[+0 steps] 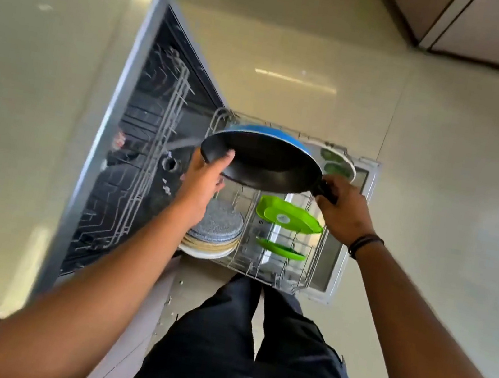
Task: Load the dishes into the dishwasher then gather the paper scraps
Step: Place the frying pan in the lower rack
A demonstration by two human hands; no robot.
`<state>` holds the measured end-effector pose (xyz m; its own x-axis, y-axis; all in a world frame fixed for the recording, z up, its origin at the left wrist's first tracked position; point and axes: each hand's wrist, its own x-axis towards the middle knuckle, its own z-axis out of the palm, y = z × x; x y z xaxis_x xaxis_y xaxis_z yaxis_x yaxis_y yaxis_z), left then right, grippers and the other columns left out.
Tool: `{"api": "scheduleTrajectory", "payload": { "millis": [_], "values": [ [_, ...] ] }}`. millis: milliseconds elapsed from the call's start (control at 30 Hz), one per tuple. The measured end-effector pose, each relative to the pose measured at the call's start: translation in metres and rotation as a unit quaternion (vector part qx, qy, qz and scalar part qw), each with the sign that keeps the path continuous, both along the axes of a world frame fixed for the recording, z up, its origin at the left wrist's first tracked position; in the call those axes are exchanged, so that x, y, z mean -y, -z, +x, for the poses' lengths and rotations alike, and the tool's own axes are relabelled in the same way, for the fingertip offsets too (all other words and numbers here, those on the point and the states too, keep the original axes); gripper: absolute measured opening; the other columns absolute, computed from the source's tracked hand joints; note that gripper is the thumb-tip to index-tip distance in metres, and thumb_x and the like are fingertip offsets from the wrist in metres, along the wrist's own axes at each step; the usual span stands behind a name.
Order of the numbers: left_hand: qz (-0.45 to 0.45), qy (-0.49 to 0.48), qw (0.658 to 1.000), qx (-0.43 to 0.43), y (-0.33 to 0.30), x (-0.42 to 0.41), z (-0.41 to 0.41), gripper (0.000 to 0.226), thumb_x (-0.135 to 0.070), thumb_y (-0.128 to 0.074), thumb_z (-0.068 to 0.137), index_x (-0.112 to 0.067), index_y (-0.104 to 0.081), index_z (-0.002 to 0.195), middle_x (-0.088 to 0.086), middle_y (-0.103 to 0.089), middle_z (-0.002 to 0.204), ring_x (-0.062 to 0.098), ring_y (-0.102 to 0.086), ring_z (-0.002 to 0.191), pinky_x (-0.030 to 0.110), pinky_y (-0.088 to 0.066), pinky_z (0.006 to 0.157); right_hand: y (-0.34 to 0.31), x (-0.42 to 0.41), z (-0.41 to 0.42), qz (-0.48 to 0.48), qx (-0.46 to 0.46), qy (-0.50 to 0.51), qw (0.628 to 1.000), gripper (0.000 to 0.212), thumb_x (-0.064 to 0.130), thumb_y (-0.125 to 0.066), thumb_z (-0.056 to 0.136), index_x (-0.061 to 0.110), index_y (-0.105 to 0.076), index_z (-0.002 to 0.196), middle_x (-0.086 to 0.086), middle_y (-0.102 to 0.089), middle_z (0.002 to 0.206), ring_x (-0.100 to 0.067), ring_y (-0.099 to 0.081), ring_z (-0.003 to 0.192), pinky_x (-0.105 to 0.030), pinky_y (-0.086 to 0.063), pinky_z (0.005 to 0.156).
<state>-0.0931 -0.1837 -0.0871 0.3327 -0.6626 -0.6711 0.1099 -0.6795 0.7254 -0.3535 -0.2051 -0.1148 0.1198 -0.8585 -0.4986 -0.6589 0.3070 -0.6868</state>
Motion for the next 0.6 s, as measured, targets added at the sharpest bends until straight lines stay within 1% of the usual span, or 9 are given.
{"api": "scheduleTrajectory", "payload": {
  "millis": [100,167,233,267,333,367,400,500,600],
  "values": [
    [0.040,0.057,0.997,-0.043,0.046,0.014,-0.005,0.085,-0.048,-0.088,0.064,-0.026,-0.047,0.134,-0.008,-0.058,0.138,0.014,-0.051,0.133,0.042,-0.032,0.117,0.056,0.003,0.006,0.000,-0.015,0.050,0.999,0.037,0.007,-0.063,0.091,0.018,-0.062,0.127,-0.010,-0.071,0.117,-0.033,-0.064,0.110,-0.026,-0.043,0.084],
    [0.066,0.071,0.993,-0.066,0.074,0.020,-0.009,0.106,-0.065,-0.094,0.036,-0.032,-0.052,0.127,-0.013,-0.060,0.132,0.013,-0.047,0.134,0.038,-0.028,0.117,0.090,0.004,0.010,0.003,-0.024,0.066,0.998,0.038,0.008,-0.063,0.091,0.019,-0.062,0.128,-0.011,-0.071,0.119,-0.034,-0.063,0.112,-0.032,-0.047,0.089],
    [0.086,0.052,0.992,-0.080,0.111,0.025,-0.005,0.138,-0.083,-0.085,0.019,-0.031,-0.045,0.140,-0.009,-0.053,0.142,0.016,-0.044,0.137,0.040,-0.028,0.115,0.125,0.008,0.015,0.013,-0.036,0.070,0.997,0.039,0.008,-0.062,0.092,0.019,-0.061,0.129,-0.010,-0.070,0.122,-0.034,-0.062,0.114,-0.032,-0.047,0.089],
    [0.096,0.042,0.990,-0.092,0.126,0.028,-0.003,0.143,-0.092,-0.075,0.026,-0.029,-0.039,0.149,-0.004,-0.048,0.148,0.019,-0.042,0.139,0.042,-0.028,0.116,0.144,0.010,0.016,0.014,-0.043,0.071,0.996,0.039,0.008,-0.061,0.092,0.019,-0.062,0.130,-0.010,-0.069,0.123,-0.033,-0.062,0.115,-0.031,-0.046,0.089],
    [0.108,0.009,0.985,-0.133,0.156,0.035,0.003,0.117,-0.102,-0.038,0.061,-0.029,-0.038,0.154,0.003,-0.044,0.153,0.025,-0.039,0.142,0.049,-0.022,0.121,0.175,0.016,0.016,0.016,-0.057,0.067,0.996,0.040,0.008,-0.061,0.092,0.020,-0.062,0.130,-0.009,-0.069,0.125,-0.033,-0.061,0.117,-0.031,-0.045,0.091],
    [0.108,-0.015,0.982,-0.157,0.177,0.038,0.008,0.107,-0.097,-0.021,0.074,-0.028,-0.041,0.153,0.005,-0.045,0.153,0.027,-0.037,0.143,0.051,-0.019,0.122,0.193,0.017,0.016,0.018,-0.065,0.066,0.996,0.040,0.009,-0.062,0.092,0.020,-0.062,0.130,-0.009,-0.068,0.126,-0.033,-0.061,0.117,-0.031,-0.044,0.092],
    [0.106,-0.029,0.980,-0.167,0.193,0.043,0.013,0.103,-0.093,-0.013,0.079,-0.026,-0.043,0.151,0.007,-0.046,0.152,0.028,-0.036,0.144,0.052,-0.018,0.123,0.204,0.020,0.016,0.014,-0.070,0.064,0.995,0.040,0.009,-0.062,0.092,0.021,-0.062,0.130,-0.009,-0.068,0.125,-0.033,-0.061,0.116,-0.032,-0.045,0.093],
    [0.120,-0.017,0.983,-0.138,0.239,0.054,0.016,0.094,-0.087,-0.014,0.087,-0.022,-0.051,0.145,0.006,-0.050,0.149,0.026,-0.036,0.144,0.049,-0.019,0.122,0.240,0.025,0.018,0.003,-0.084,0.063,0.994,0.039,0.009,-0.060,0.090,0.020,-0.062,0.127,-0.010,-0.069,0.123,-0.034,-0.062,0.114,-0.036,-0.047,0.095],
    [0.129,0.012,0.985,-0.116,0.277,0.059,0.016,0.080,-0.083,-0.018,0.091,-0.027,-0.059,0.130,0.006,-0.057,0.142,0.025,-0.039,0.141,0.049,-0.022,0.119,0.267,0.029,0.023,-0.008,-0.105,0.057,0.993,0.036,0.009,-0.060,0.089,0.019,-0.063,0.124,-0.010,-0.070,0.120,-0.035,-0.062,0.113,-0.039,-0.049,0.095]
  ]
}}
